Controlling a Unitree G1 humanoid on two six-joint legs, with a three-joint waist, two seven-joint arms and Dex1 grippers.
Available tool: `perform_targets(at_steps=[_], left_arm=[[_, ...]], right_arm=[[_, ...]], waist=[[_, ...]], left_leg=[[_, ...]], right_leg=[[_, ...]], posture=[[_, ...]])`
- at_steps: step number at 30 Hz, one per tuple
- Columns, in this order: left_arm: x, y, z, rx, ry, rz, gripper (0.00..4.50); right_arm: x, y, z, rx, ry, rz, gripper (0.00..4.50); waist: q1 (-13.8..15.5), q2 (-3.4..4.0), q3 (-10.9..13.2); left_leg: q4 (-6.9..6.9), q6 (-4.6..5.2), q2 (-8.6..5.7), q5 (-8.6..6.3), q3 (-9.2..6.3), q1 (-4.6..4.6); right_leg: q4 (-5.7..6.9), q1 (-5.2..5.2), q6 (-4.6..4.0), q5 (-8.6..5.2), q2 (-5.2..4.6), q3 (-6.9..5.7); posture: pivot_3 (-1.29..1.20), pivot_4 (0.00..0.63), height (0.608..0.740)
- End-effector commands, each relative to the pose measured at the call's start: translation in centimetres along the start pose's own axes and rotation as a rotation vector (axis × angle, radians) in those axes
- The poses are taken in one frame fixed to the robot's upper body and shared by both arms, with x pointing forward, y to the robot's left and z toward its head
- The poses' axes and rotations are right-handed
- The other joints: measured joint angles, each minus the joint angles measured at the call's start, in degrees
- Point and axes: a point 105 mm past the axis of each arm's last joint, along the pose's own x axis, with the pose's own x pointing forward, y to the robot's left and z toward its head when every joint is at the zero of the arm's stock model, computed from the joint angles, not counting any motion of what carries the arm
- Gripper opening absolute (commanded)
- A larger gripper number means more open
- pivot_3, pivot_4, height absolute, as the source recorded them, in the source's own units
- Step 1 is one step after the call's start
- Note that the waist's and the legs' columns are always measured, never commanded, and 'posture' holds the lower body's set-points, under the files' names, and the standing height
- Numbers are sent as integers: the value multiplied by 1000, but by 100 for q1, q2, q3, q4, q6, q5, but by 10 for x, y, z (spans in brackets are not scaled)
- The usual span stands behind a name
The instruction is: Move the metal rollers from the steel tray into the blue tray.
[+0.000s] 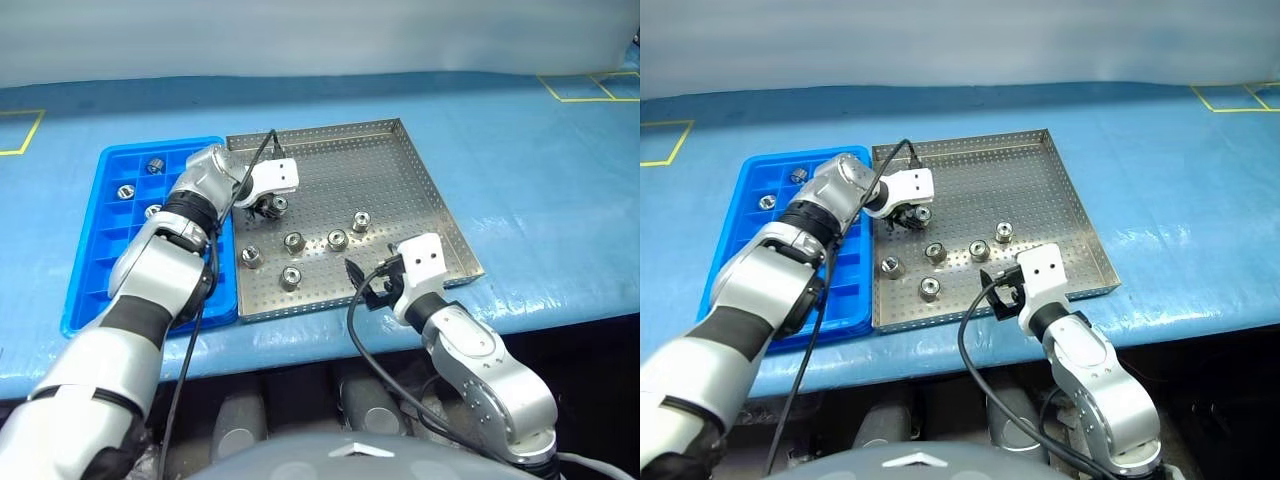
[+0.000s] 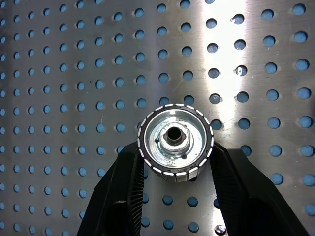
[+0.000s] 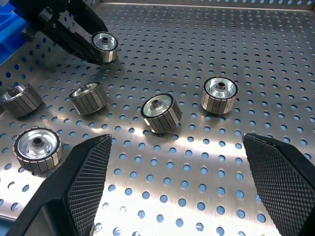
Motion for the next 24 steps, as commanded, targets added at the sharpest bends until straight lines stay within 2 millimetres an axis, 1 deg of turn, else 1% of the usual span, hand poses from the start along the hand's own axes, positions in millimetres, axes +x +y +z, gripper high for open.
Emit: perform_targets(at_steps=[1, 3, 5, 7, 8, 10, 13, 16, 18, 20, 24], left_arm=[[-26, 29, 18, -61, -140, 137, 1722], [-40, 41, 21, -100, -207, 195, 1722], [-57, 54, 15, -148, -255, 285, 1722], [-76, 63, 1, -180, -271, 383, 1722], [-81, 65, -3, -186, -272, 413, 1722], [-104, 66, -24, -243, -280, 531, 1722], [-136, 61, -53, -338, -284, 703, 1722], [-158, 49, -76, -414, -263, 861, 1722], [-167, 42, -88, -441, -232, 954, 1722], [-172, 33, -96, -491, -219, 1023, 1722], [-162, 8, -103, -558, -198, 1060, 1722]], right_arm=[[-5, 0, 14, -10, -64, -6, 4500], [-5, 1, 14, -9, -65, -4, 4500], [-5, 2, 15, -9, -67, 3, 4500], [-3, 4, 16, -9, -70, 14, 4500], [-3, 5, 16, -9, -71, 18, 4500], [1, 9, 18, -9, -74, 43, 4500], [10, 16, 20, -20, -74, 94, 4500], [22, 27, 25, -44, -79, 154, 4500], [29, 35, 28, -55, -87, 197, 4500], [34, 43, 30, -67, -90, 243, 4500], [43, 57, 31, -88, -94, 311, 4500]], waist=[[3, 0, 0], [-1, -1, 1], [-2, 0, 1], [-8, 3, 0], [-12, 4, -1], [-9, 9, -3], [37, 8, -2], [169, 4, -1], [301, 3, -1], [433, 1, -3], [679, -3, -5]], left_leg=[[1, 0, 0, 0, 0, -1], [1, 0, 0, 0, 0, 0], [-1, 0, 2, 0, 0, 1], [-4, 0, 3, 0, 0, 0], [-8, 0, 4, 0, 3, 4], [-17, 0, 5, 0, 6, 11], [-17, -1, 10, 1, 6, 12], [-8, -5, 9, 3, -1, 9], [-3, -7, 6, 4, -1, 11], [0, -8, 4, 5, -2, 14], [5, -10, 2, 6, -3, 18]], right_leg=[[0, 0, 0, 0, 0, 0], [0, 0, 1, 0, -1, 0], [1, -2, 0, 0, 1, 0], [3, -4, 0, 0, 1, 2], [4, -4, 0, 0, 1, 4], [5, -3, -1, 0, 1, 8], [13, -5, -6, -1, 1, 6], [23, -8, -12, 1, 0, -2], [28, -5, -13, 1, -3, -3], [31, -3, -13, 1, -3, -5], [31, 4, -14, 2, -6, -9]], posture=[[-148, 150, 740], [-141, 150, 740], [-133, 150, 740], [-112, 150, 740], [-99, 150, 740], [-68, 150, 740], [-20, 150, 740], [30, 150, 740], [60, 150, 740], [85, 150, 740], [102, 150, 740]])
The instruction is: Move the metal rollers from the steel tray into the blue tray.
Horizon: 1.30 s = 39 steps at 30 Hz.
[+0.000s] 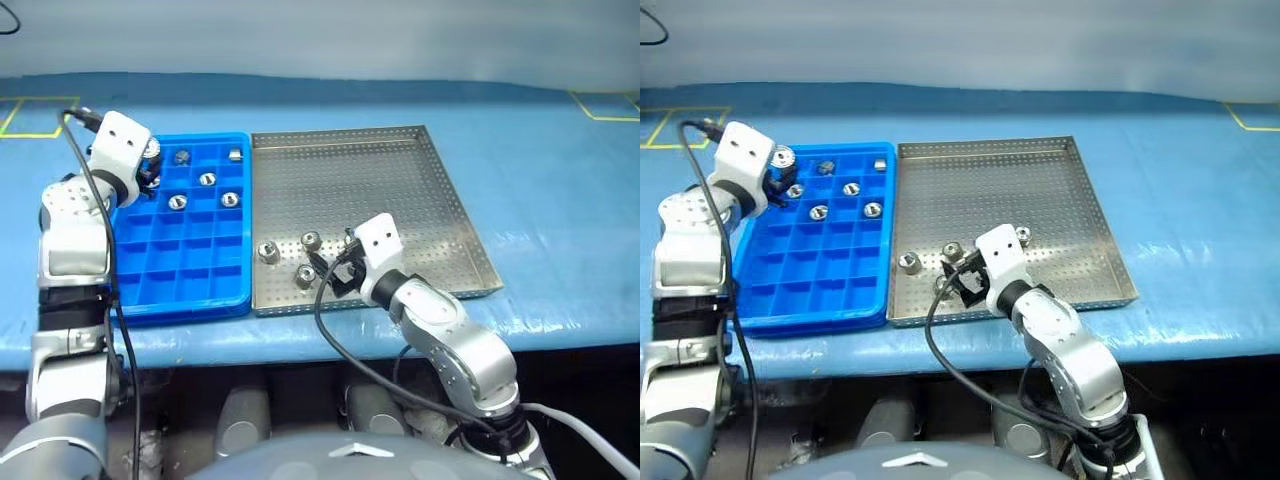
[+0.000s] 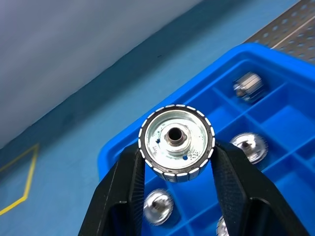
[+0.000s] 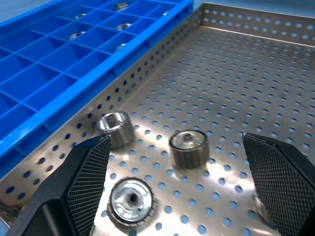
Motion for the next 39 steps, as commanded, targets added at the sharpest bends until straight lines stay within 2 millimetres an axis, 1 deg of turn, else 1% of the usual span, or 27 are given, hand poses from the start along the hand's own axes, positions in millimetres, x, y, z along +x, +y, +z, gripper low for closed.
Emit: perform_targets(at_steps=[1, 4, 6, 7, 9, 13, 19, 21, 22, 24, 26, 27, 28, 30, 31, 33, 35, 38, 39], left_arm=[[-13, -8, 1, -35, -15, 58, 1722], [-20, -22, -17, -95, 40, 66, 1722], [-23, -27, -28, -89, 75, 74, 1722], [-25, -27, -34, -103, 97, 95, 1722], [-28, -26, -41, -123, 118, 126, 1722], [-33, -19, -47, -131, 148, 190, 1722], [-40, -14, -58, -157, 197, 236, 1722], [-41, -18, -63, -178, 220, 220, 2460], [-40, -20, -65, -188, 229, 212, 2670], [-40, -23, -66, -198, 238, 199, 3358], [-38, -25, -59, -197, 216, 191, 4058], [-36, -27, -52, -203, 190, 171, 4366], [-34, -31, -43, -213, 152, 136, 4366], [-26, -55, 0, -255, -5, -58, 4366], [-25, -62, 14, -264, -52, -121, 4366], [-25, -77, 37, -236, -130, -265, 4366], [-27, -100, 75, -183, -234, -499, 4366], [-25, -119, 110, -98, -295, -713, 4366], [-25, -126, 117, -60, -298, -789, 4366]], right_arm=[[6, 9, 9, -31, -47, 54, 4500], [9, 14, 7, -40, -43, 81, 4500], [9, 15, 6, -44, -40, 91, 4500], [9, 16, 5, -44, -38, 95, 4500], [8, 16, 3, -42, -34, 95, 4500], [4, 12, -1, -35, -22, 74, 4500], [2, 10, -3, -27, -18, 59, 4500], [2, 11, -3, -28, -20, 61, 4500], [2, 11, -2, -29, -21, 62, 4500], [3, 11, -2, -29, -23, 62, 4500], [2, 10, -1, -30, -27, 57, 4500], [1, 10, 0, -28, -31, 51, 4500], [1, 9, 1, -28, -34, 46, 4500], [-3, 5, 2, -22, -40, 25, 4500], [-4, 4, 3, -20, -42, 19, 4500], [-8, 1, 3, -20, -40, 6, 4500], [-13, -3, 1, -13, -34, -20, 4500], [-19, -9, 0, -2, -30, -55, 4500], [-21, -10, -1, 4, -31, -69, 4500]], waist=[[104, -1, -1], [140, -5, -3], [133, -7, -4], [122, -7, -4], [106, -7, -4], [94, -7, -4], [87, -8, -4], [89, -8, -4], [90, -7, -4], [91, -7, -4], [94, -7, -4], [95, -8, -4], [98, -8, -4], [117, -11, -3], [126, -13, -4], [96, -14, -4], [58, -14, -3], [13, -11, -3], [1, -11, -3]], left_leg=[[3, -3, -1, 2, -1, -2], [5, -6, -1, 4, 0, -2], [5, -8, 1, 5, -1, -1], [4, -9, 2, 5, -1, 0], [2, -11, 3, 7, -2, 3], [2, -13, 4, 8, -4, 4], [1, -13, 4, 8, -3, 4], [0, -13, 4, 8, -3, 5], [0, -13, 4, 8, -3, 5], [0, -14, 4, 8, -3, 5], [0, -14, 3, 8, -3, 5], [0, -14, 3, 8, -3, 5], [1, -14, 3, 8, -3, 5], [1, -17, 2, 10, -3, 2], [2, -21, 1, 13, -8, -2], [3, -26, 1, 15, -10, -4], [0, -26, 1, 15, -6, -2], [-9, -26, 1, 15, -8, -2], [-9, -25, 1, 15, -9, -4]], right_leg=[[0, 0, -6, 4, -1, -2], [-1, 1, -15, 11, -2, -2], [-1, 1, -15, 12, 0, -3], [0, 0, -15, 11, 2, -4], [2, 0, -14, 11, 3, -4], [3, 0, -12, 9, 4, -5], [3, 0, -5, 5, 2, -5], [3, 0, 2, 1, 3, -5], [3, -1, 2, 1, 3, -6], [3, 0, 2, 1, 2, -6], [2, 1, 2, 0, 1, -6], [2, 1, 2, 0, 0, -6], [2, 1, 2, 0, 0, -6], [1, 1, 2, 0, 0, -6], [0, 0, 2, 0, -2, -12], [-6, 2, 3, 2, -2, -14], [-10, 3, 4, 5, -1, -11], [-14, 1, 3, 4, 0, -12], [-15, 0, 3, 4, 3, -13]], posture=[[104, 150, 740], [107, 150, 740], [101, 150, 740], [101, 150, 740], [97, 150, 740], [86, 150, 740], [86, 150, 740], [86, 150, 740], [86, 150, 740], [77, 150, 740], [71, 150, 740], [64, 150, 740], [60, 150, 740], [50, 150, 740], [43, 150, 740], [34, 150, 740], [24, 150, 740], [9, 150, 740], [-2, 150, 740]])
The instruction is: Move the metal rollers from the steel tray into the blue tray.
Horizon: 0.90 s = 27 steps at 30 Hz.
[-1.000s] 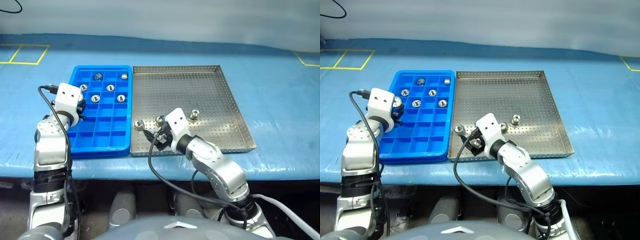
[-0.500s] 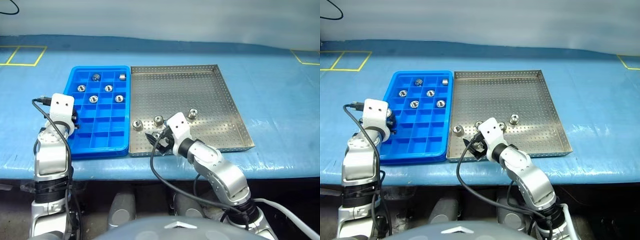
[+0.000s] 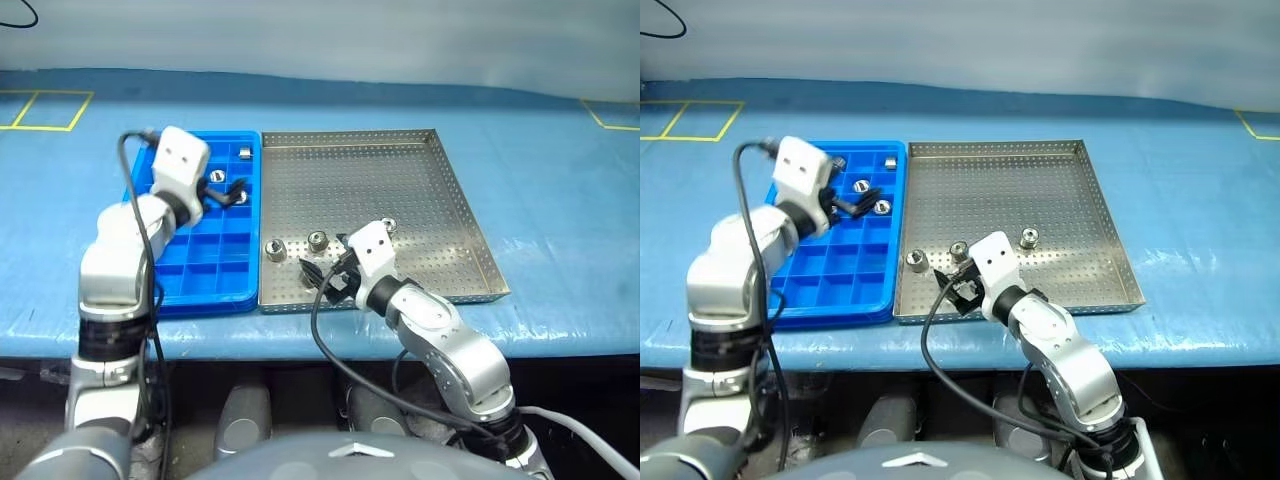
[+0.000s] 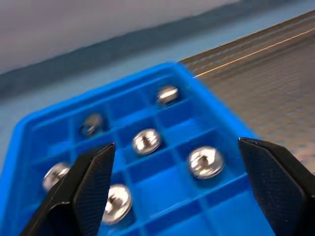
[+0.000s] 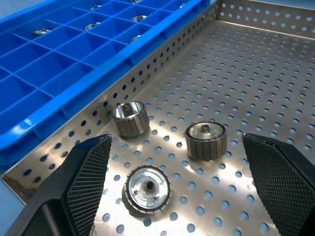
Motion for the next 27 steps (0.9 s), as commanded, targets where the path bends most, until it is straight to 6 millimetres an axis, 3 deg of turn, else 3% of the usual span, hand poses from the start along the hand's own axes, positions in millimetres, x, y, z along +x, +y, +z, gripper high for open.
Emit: perform_targets(at_steps=[1, 7, 12, 18, 27], left_arm=[[18, -23, 22, 90, 5, -289, 4366], [43, -37, 4, 175, 166, -521, 4366], [50, -56, -33, 227, 324, -694, 4366], [56, -67, -63, 255, 432, -740, 4366], [59, -65, -82, 280, 486, -724, 4366]], right_arm=[[-9, -6, 12, 6, -52, -48, 4500], [-14, -14, 13, 34, -70, -124, 4500], [-23, -20, 9, 66, -74, -195, 4500], [-25, -21, 6, 83, -73, -225, 4500], [-26, -22, 7, 82, -75, -228, 4500]], waist=[[-42, 2, -1], [-285, 13, -1], [-399, 14, 0], [-532, 15, 1], [-626, 15, 1]], left_leg=[[-1, 0, 0, 0, -1, 2], [-18, 6, 0, -3, 4, -1], [-21, 15, 2, -9, 4, -7], [-17, 16, 2, -9, 3, -13], [-15, 16, 3, -9, 4, -11]], right_leg=[[-1, 1, 0, 0, 1, -1], [-17, -4, -2, -2, 2, 5], [-19, -8, -9, -7, 3, 6], [-20, -11, -8, -8, 3, 7], [-19, -11, -5, -7, 4, 10]], posture=[[-13, 150, 740], [-88, 150, 740], [-138, 150, 740], [-156, 150, 740], [-151, 150, 740]])
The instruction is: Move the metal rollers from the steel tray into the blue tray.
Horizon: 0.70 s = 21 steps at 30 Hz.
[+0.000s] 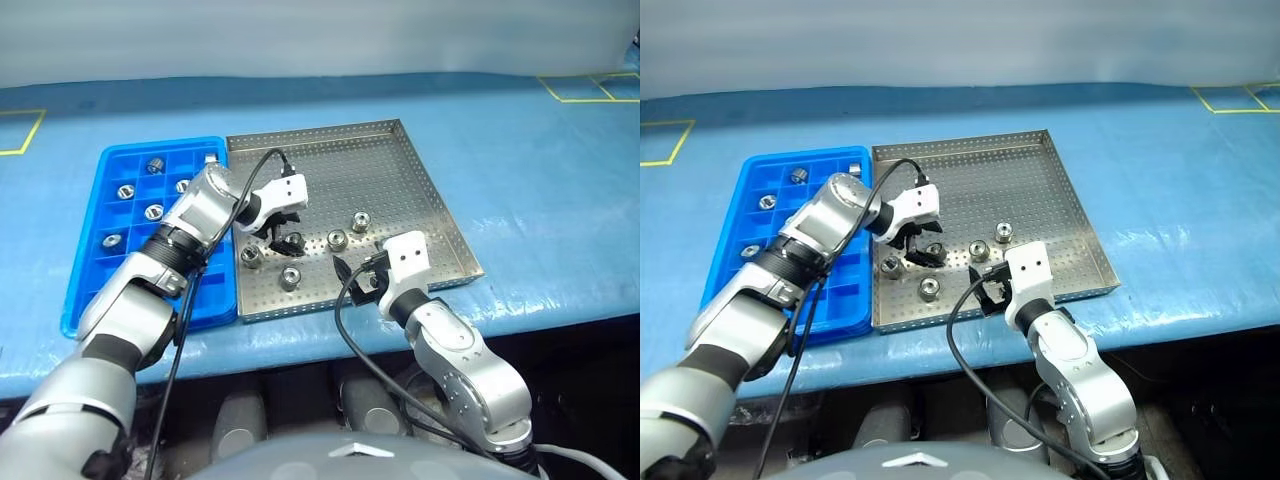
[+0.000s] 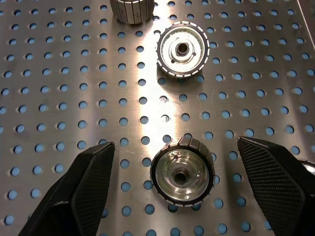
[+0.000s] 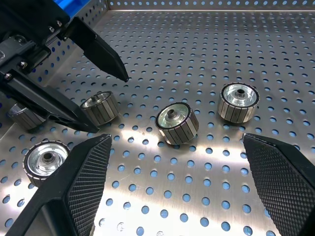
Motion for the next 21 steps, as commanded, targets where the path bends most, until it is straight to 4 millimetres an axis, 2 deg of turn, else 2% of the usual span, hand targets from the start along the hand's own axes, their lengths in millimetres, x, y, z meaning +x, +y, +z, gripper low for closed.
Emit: perform_targets(at_steps=[1, 5, 10, 13, 16, 19, 21], left_arm=[[-2, 4, 3, 25, 3, 19, 4366], [2, 4, -1, 17, 23, 25, 3436], [6, 7, -1, -28, -3, 42, 1767], [5, 11, 1, -43, -27, 73, 1713], [-6, 19, 9, -57, -91, 126, 1713], [-30, 32, 20, -73, -186, 241, 1713], [-55, 45, 25, -97, -248, 377, 1713]], right_arm=[[-4, -1, 16, -12, -71, -8, 4500], [-3, -1, 16, -13, -72, -7, 4500], [-2, -1, 16, -14, -72, -9, 4500], [-2, -1, 16, -13, -72, -10, 4500], [-3, -1, 16, -16, -70, -9, 4500], [-4, -1, 16, -17, -69, -8, 4500], [-3, 0, 16, -17, -69, 2, 4500]], waist=[[1, 0, 0], [5, 0, 0], [6, 0, 0], [6, 0, 0], [-3, 0, 0], [0, 0, 0], [1, 1, 1]], left_leg=[[0, 0, 0, 0, 0, -1], [0, 0, -1, 0, 0, -1], [1, 0, -1, 0, 0, -2], [1, 0, -1, 0, 0, 1], [1, 0, -1, 0, 0, 0], [0, 0, 0, 0, 0, 0], [-1, 0, 1, 0, 0, -1]], right_leg=[[0, 0, 0, 0, 0, 0], [0, 0, 1, 0, -1, 0], [-1, 0, 2, 0, -1, 1], [0, 2, 2, 1, -1, 0], [0, 1, 3, 1, 0, 1], [1, 0, 4, 2, 1, 1], [1, -1, 3, 2, 0, 2]], posture=[[-151, 150, 740], [-148, 150, 740], [-148, 150, 740], [-147, 150, 740], [-147, 150, 740], [-137, 150, 740], [-122, 150, 740]])
